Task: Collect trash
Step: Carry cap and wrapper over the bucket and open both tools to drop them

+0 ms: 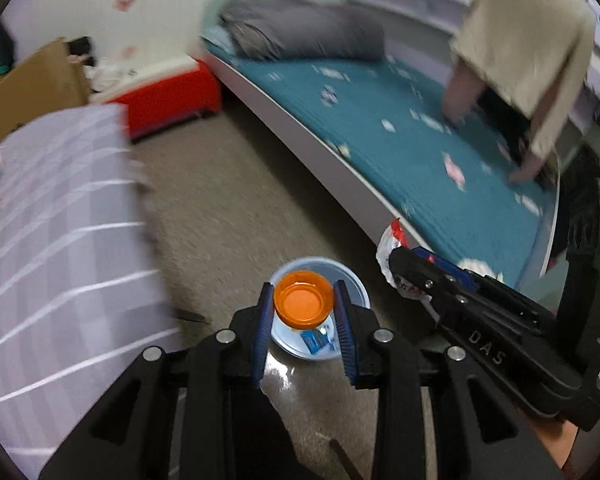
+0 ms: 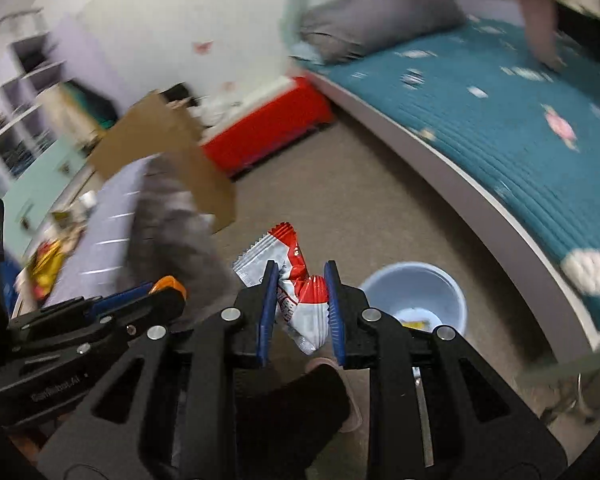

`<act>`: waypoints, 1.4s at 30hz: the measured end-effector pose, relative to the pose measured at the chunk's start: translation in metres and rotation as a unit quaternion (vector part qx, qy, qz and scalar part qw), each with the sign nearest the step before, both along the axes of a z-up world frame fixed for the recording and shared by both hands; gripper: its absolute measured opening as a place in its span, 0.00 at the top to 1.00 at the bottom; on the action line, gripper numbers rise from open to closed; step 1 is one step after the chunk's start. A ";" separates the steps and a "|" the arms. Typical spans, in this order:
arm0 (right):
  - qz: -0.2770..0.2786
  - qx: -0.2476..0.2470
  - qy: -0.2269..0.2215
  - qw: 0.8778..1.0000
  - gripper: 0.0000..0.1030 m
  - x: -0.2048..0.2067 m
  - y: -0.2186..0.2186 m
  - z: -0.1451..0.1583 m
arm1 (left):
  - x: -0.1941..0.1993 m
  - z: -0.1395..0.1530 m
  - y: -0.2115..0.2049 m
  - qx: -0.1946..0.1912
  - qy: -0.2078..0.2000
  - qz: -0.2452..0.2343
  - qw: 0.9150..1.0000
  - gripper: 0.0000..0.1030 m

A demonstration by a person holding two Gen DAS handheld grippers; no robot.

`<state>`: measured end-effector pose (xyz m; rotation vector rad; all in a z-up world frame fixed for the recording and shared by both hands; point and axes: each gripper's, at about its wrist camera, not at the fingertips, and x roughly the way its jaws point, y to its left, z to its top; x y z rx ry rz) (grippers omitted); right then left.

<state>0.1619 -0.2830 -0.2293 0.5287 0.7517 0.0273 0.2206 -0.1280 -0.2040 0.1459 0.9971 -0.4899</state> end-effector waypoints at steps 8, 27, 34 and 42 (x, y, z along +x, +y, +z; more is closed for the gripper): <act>-0.097 0.018 0.011 0.995 0.77 -0.003 -0.059 -0.051 | 0.041 -0.060 -0.069 0.030 0.058 -0.032 0.997 0.71; -0.091 0.051 0.049 0.993 0.76 0.008 -0.060 -0.096 | 0.067 -0.097 -0.063 0.078 0.058 0.023 0.995 0.33; -0.083 0.056 0.041 0.994 0.75 0.023 -0.052 -0.092 | 0.069 -0.082 -0.054 0.104 0.012 0.055 0.993 0.30; -0.087 0.075 0.045 0.992 0.32 0.033 -0.057 -0.098 | 0.070 -0.066 -0.045 0.097 -0.007 0.068 0.993 0.27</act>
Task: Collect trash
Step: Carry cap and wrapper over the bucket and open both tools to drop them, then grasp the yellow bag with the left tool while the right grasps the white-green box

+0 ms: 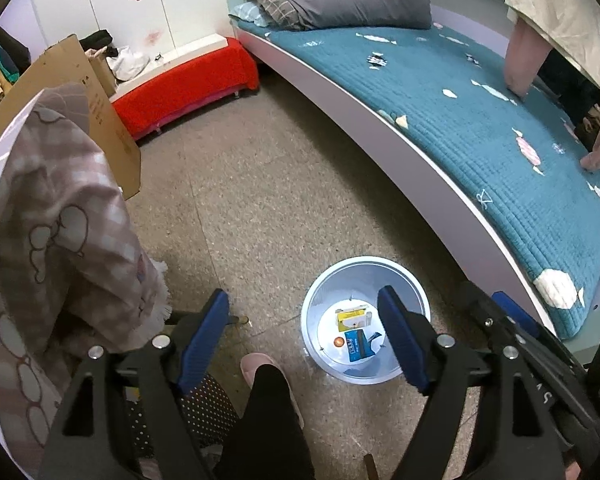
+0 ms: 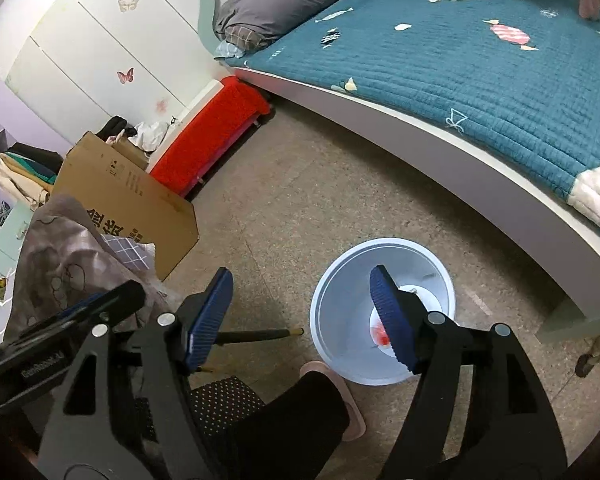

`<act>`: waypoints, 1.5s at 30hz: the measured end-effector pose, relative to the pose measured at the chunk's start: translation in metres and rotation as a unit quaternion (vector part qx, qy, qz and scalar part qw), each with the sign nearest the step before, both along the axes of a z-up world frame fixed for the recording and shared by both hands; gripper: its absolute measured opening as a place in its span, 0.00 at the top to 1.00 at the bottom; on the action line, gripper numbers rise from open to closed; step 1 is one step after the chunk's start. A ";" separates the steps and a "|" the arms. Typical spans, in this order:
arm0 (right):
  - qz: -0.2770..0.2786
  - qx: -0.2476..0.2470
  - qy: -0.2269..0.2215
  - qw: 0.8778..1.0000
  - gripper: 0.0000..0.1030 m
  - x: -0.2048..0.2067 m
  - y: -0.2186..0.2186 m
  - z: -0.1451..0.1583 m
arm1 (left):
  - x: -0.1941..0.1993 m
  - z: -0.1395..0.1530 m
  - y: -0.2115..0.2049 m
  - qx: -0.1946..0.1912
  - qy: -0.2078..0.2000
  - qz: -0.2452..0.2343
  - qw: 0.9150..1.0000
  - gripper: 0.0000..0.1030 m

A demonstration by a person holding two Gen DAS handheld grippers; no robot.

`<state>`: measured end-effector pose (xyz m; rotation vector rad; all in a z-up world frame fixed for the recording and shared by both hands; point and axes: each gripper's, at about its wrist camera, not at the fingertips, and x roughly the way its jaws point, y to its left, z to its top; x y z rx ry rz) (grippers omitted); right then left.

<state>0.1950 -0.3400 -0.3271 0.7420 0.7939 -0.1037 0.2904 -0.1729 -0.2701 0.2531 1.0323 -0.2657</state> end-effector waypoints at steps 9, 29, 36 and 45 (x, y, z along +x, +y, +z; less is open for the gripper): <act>-0.001 -0.023 -0.009 1.000 0.32 -0.017 0.004 0.026 | -0.014 0.016 0.000 -0.012 -0.007 -0.009 1.000 0.27; 0.114 -0.087 -0.146 0.979 0.32 -0.042 0.113 0.181 | -0.090 0.166 0.128 -0.066 -0.166 0.041 0.983 0.23; 0.216 -0.105 -0.153 0.959 0.32 -0.013 0.209 0.208 | -0.092 0.174 0.235 -0.044 -0.170 0.122 0.977 0.23; 0.297 -0.124 -0.149 0.935 0.32 0.020 0.307 0.224 | -0.086 0.166 0.349 0.003 -0.163 0.184 0.969 0.23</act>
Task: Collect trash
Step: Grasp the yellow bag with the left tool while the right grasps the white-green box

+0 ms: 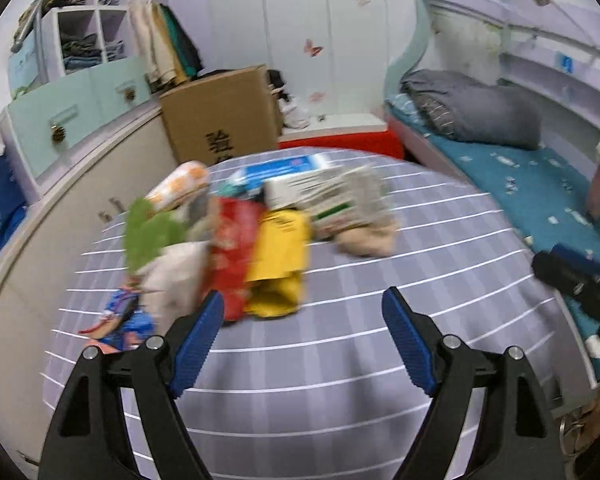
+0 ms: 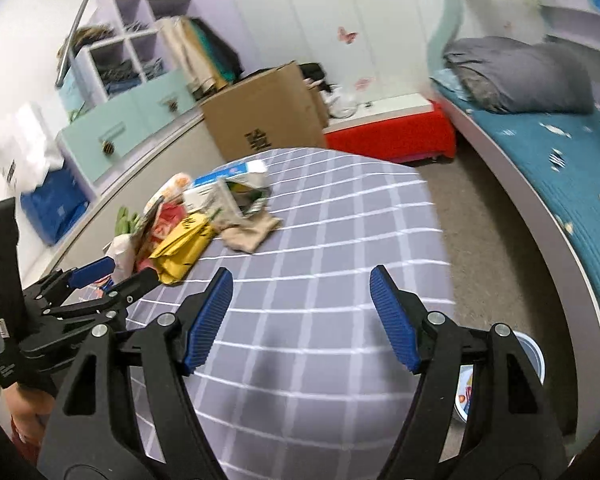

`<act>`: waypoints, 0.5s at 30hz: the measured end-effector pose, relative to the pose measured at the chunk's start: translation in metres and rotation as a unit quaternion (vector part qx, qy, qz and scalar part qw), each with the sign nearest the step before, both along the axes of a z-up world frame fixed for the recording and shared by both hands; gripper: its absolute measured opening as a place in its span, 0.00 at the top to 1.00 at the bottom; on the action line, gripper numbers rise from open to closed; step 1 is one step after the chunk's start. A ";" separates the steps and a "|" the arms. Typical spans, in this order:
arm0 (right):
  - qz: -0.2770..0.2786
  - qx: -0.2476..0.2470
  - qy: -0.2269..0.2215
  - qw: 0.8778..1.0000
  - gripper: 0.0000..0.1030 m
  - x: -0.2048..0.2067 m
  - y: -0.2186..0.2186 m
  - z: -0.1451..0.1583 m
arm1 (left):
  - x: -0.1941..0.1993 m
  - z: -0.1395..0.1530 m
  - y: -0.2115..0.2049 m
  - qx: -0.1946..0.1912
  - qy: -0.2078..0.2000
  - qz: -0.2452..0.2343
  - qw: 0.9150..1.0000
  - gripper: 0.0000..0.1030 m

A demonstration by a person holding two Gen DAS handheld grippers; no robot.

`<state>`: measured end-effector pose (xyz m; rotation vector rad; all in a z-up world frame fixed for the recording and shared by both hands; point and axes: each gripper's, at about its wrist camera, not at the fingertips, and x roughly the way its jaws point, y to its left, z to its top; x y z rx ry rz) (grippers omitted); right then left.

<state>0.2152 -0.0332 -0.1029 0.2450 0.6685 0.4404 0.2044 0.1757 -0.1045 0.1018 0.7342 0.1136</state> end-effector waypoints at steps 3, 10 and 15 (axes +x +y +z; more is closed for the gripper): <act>0.017 -0.004 0.007 1.000 0.32 0.009 0.020 -0.001 | 0.001 -0.006 0.017 0.022 0.008 -0.007 1.000 0.31; 0.032 -0.013 0.016 0.999 0.32 0.027 0.043 -0.002 | 0.021 -0.023 0.024 0.088 0.045 -0.039 0.994 0.50; 0.029 -0.020 0.019 0.999 0.32 0.041 0.052 -0.004 | 0.037 -0.030 0.022 0.141 0.055 -0.051 0.987 0.56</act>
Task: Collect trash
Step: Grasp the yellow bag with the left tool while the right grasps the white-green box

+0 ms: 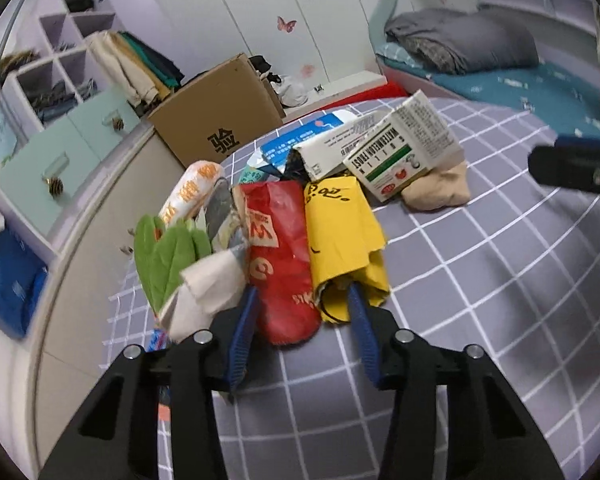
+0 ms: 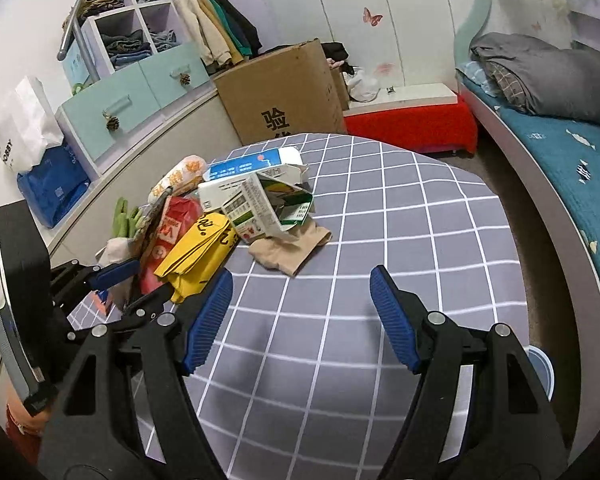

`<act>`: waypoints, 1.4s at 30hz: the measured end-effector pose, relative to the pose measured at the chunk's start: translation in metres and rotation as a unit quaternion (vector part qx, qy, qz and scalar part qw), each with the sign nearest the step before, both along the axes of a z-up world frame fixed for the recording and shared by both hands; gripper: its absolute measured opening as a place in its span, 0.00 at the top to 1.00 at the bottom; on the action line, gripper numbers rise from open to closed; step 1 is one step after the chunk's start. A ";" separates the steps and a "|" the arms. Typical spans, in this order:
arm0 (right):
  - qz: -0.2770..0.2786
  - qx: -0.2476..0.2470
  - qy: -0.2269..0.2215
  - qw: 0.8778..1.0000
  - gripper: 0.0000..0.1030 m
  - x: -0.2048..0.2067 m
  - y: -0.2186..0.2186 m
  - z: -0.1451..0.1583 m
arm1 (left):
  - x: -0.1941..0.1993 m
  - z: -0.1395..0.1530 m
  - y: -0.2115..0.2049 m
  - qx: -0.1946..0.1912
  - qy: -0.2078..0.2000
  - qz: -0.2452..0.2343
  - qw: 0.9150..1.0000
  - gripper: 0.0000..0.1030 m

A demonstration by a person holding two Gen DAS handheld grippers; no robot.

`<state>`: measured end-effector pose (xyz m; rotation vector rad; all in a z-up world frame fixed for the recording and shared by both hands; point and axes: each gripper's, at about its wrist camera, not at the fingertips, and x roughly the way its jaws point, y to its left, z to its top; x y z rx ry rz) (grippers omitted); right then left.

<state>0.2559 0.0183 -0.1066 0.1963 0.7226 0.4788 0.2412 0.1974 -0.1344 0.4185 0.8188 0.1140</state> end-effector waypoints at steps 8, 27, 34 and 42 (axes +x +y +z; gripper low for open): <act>0.023 -0.010 -0.007 1.000 0.32 0.021 0.020 0.002 | 0.018 -0.011 -0.005 -0.007 0.020 -0.016 1.000 0.79; 0.110 -0.040 0.015 0.993 0.73 0.063 0.074 -0.008 | 0.032 -0.005 0.007 -0.080 0.002 -0.011 0.997 0.94; 0.112 -0.028 0.009 0.993 0.93 0.057 0.076 -0.014 | 0.044 -0.005 0.007 -0.116 0.020 -0.027 0.993 0.93; 0.100 -0.003 -0.009 0.995 0.96 0.039 0.058 -0.005 | 0.024 0.009 0.015 -0.154 -0.019 0.008 0.988 0.99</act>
